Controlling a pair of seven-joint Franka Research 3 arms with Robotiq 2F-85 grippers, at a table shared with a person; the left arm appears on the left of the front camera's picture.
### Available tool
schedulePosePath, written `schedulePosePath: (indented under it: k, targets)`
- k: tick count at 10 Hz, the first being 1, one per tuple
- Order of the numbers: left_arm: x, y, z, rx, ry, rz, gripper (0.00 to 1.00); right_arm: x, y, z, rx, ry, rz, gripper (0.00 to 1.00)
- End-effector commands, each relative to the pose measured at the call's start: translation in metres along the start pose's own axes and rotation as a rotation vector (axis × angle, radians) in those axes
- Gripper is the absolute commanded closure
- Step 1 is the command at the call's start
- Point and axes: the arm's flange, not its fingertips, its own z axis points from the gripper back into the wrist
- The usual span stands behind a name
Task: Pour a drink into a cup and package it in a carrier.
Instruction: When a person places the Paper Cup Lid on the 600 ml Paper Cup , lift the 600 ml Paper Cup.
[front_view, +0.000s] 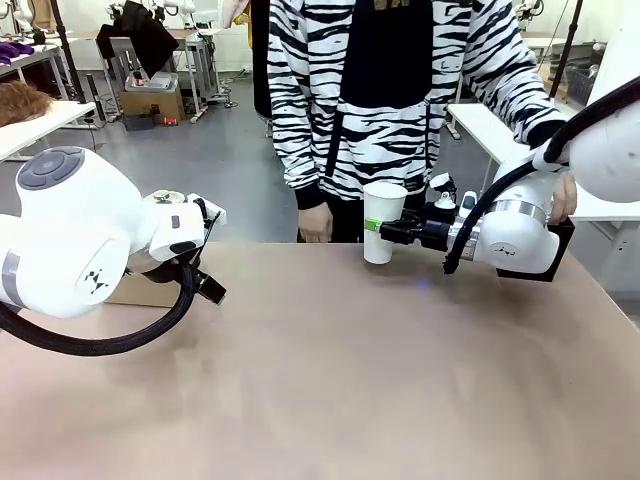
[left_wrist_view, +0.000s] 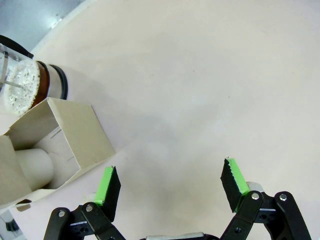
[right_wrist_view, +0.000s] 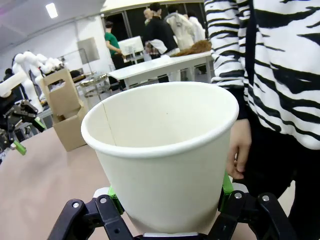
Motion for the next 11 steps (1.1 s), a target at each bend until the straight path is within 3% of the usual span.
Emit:
schedulePosePath:
  k: [1,11]
  targets:
    - [0.0001,-0.0003,0.0006,-0.001,-0.001,-0.001,0.0,0.0037,0.0019,0.0001,-0.001,-0.01,-0.009,0.2]
    - [0.0001,-0.0003,0.0006,-0.001,-0.001,-0.001,0.0,0.0037,0.0019,0.0001,-0.001,-0.01,-0.009,0.2]
